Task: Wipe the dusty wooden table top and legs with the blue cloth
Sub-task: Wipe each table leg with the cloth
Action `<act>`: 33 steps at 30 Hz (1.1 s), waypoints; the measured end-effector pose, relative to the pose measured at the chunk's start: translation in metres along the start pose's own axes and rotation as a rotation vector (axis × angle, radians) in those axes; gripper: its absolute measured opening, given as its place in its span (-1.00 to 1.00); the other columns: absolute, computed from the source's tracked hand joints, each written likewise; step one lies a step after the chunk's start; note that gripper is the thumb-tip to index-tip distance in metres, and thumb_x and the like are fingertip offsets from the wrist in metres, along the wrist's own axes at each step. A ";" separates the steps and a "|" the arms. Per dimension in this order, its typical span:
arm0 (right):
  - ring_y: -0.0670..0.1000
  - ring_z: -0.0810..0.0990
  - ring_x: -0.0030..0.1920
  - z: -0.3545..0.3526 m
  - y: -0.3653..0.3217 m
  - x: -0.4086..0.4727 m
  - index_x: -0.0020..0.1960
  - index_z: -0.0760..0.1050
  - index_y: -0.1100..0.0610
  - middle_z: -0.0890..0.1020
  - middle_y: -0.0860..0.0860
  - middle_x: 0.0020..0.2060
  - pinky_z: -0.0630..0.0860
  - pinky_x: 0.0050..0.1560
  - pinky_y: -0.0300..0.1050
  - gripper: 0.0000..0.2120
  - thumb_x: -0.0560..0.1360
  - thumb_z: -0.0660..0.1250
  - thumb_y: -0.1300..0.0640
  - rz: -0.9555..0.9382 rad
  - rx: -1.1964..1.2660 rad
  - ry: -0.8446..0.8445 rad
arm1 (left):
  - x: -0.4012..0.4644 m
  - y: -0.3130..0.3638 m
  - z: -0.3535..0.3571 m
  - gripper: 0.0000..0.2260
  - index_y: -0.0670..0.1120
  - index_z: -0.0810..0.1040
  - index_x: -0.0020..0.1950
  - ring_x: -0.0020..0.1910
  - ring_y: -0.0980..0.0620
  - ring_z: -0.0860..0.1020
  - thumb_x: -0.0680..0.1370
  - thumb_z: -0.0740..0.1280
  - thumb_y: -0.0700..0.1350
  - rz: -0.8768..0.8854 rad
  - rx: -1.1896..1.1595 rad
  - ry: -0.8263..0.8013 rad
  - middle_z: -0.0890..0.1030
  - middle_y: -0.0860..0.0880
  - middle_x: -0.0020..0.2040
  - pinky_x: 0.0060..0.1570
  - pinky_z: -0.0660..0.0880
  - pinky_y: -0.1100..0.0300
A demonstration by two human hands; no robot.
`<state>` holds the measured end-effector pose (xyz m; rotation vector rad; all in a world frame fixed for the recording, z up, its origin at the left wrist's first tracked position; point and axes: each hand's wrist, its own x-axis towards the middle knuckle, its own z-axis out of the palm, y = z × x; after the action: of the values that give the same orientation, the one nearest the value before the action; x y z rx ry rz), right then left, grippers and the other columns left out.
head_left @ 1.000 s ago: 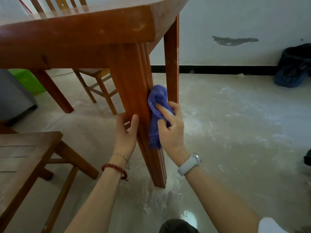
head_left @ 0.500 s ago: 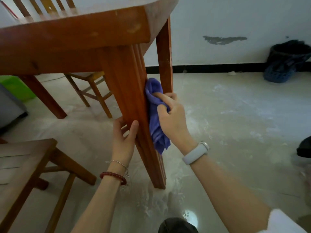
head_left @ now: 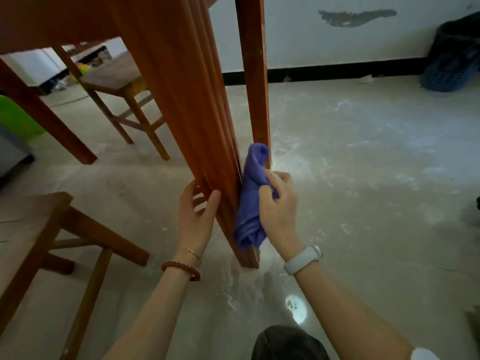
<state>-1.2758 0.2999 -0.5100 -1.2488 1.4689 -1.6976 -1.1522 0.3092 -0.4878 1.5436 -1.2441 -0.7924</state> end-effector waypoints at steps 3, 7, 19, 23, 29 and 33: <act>-0.13 0.40 -0.16 0.025 0.028 -0.018 0.14 0.52 0.24 0.37 -0.05 -0.07 0.41 -0.13 -0.33 -0.62 0.40 0.12 0.18 -0.079 0.013 -0.031 | 0.003 -0.024 0.007 -0.66 -0.08 0.37 0.29 -0.05 0.12 0.47 0.53 0.27 -0.10 -0.010 0.011 -0.032 0.49 0.08 0.01 -0.29 0.37 0.61; 0.09 0.43 -0.17 0.016 0.136 -0.044 0.09 0.52 0.19 0.39 0.12 -0.09 0.26 -0.18 -0.26 -0.72 0.47 0.12 0.24 0.425 -0.311 -0.317 | 0.001 -0.042 0.013 -0.61 -0.02 0.31 0.34 -0.08 0.24 0.44 0.53 0.26 -0.04 -0.009 0.068 -0.089 0.44 0.10 0.08 -0.31 0.37 0.58; -0.34 0.39 -0.04 0.000 0.010 -0.012 0.16 0.49 0.17 0.35 -0.05 0.02 0.43 -0.03 -0.43 -0.65 0.42 0.11 0.20 -0.348 0.033 -0.066 | -0.001 -0.059 0.015 -0.66 -0.14 0.42 0.28 -0.03 0.04 0.50 0.51 0.30 -0.14 -0.003 0.034 -0.087 0.53 -0.01 0.04 -0.26 0.42 0.57; -0.26 0.39 -0.11 0.013 0.041 -0.026 0.20 0.49 0.23 0.37 -0.02 -0.02 0.40 -0.05 -0.44 -0.56 0.41 0.09 0.11 -0.201 -0.030 -0.073 | -0.002 -0.059 0.014 -0.64 -0.09 0.38 0.30 0.00 0.06 0.48 0.52 0.29 -0.11 -0.028 0.006 -0.105 0.49 0.01 0.07 -0.26 0.41 0.59; 0.22 0.55 0.01 -0.017 0.141 -0.044 0.14 0.56 0.07 0.52 0.22 0.03 0.46 0.01 -0.03 -0.62 0.43 0.11 0.01 0.333 -0.716 -0.609 | -0.003 -0.058 0.017 -0.59 -0.02 0.29 0.34 0.09 0.07 0.42 0.52 0.26 -0.01 -0.066 0.011 -0.112 0.41 0.07 0.15 0.04 0.40 0.24; 0.20 0.54 -0.02 -0.028 0.134 -0.029 0.12 0.57 0.12 0.52 0.19 -0.04 0.40 -0.03 -0.14 -0.56 0.37 0.06 0.06 0.328 -0.558 -0.253 | -0.002 -0.064 0.017 -0.57 -0.02 0.28 0.36 0.12 0.06 0.42 0.51 0.27 -0.01 -0.050 0.028 -0.115 0.40 0.08 0.16 0.09 0.40 0.19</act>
<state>-1.3094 0.3053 -0.6455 -1.3383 1.9278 -0.9061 -1.1465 0.3076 -0.5539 1.5754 -1.3088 -0.9103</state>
